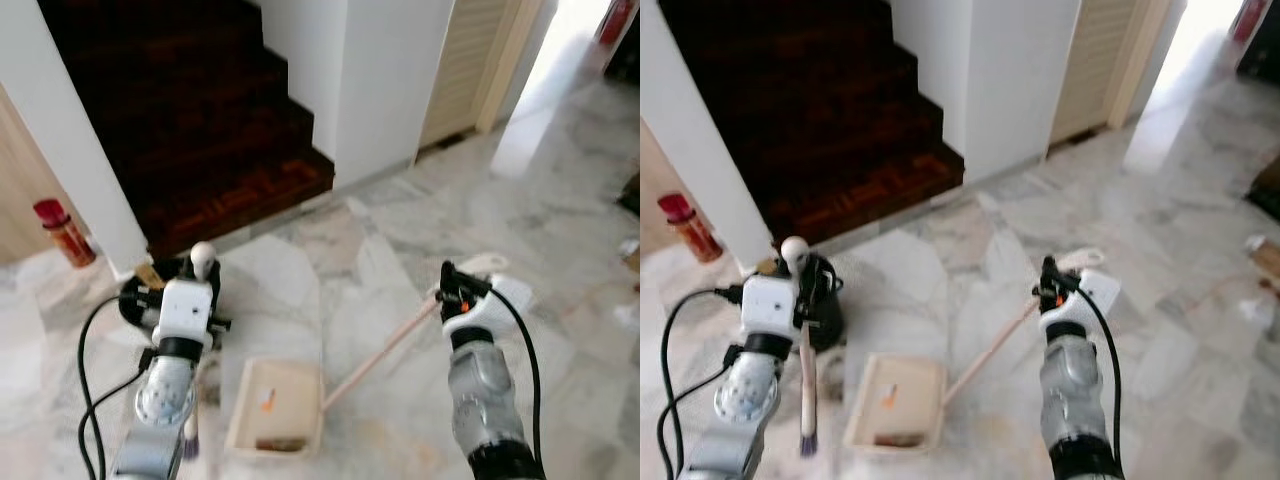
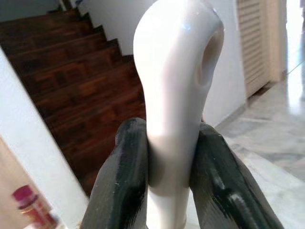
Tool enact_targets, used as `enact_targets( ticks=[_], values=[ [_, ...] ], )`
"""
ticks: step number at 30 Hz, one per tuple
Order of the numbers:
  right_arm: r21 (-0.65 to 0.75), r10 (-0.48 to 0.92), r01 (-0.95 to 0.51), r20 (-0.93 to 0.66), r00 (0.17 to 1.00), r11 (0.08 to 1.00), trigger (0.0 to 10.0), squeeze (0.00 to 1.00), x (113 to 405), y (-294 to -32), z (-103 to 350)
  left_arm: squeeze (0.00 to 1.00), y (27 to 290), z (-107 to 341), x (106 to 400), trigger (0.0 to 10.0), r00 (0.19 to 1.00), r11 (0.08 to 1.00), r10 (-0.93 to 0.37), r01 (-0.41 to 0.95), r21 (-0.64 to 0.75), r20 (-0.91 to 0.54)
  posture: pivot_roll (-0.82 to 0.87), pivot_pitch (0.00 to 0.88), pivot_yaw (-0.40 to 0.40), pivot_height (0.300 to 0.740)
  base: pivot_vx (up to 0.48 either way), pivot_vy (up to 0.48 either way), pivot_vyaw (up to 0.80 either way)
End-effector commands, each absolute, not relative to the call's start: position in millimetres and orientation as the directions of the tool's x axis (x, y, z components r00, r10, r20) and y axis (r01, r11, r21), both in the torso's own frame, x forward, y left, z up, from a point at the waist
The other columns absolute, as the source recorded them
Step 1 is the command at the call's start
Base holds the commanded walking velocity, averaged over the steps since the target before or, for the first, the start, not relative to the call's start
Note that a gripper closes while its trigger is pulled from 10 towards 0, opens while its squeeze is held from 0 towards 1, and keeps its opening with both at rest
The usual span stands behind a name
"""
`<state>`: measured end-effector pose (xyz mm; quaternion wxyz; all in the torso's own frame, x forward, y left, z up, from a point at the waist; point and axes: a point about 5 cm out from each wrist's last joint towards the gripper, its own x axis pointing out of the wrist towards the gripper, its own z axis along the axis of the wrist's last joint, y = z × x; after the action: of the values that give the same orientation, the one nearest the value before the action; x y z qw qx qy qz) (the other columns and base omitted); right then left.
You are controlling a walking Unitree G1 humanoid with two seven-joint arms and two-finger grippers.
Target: Sweep floor
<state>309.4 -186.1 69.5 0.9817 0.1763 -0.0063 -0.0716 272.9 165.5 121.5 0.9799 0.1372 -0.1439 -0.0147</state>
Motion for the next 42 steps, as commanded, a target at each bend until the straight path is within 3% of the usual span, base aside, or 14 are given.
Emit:
enact_targets(
  ticks=[1,42],
  values=[
    [0.341,-0.138,0.118,0.035,0.990,0.933,10.0,0.00,314.3,-186.7,81.4,0.00,166.1,134.4,273.4,10.0,0.940,0.956,-0.082,-0.020,0.292,0.331,0.05,0.019,-0.002,0.740,0.000,0.307,0.00],
    [0.342,-0.135,0.114,0.037,0.990,0.933,10.0,0.00,316.1,-186.1,82.8,0.00,169.5,135.7,271.9,10.0,0.943,0.956,-0.074,-0.025,0.293,0.323,0.07,0.038,-0.003,0.740,0.000,0.305,0.00]
  ],
)
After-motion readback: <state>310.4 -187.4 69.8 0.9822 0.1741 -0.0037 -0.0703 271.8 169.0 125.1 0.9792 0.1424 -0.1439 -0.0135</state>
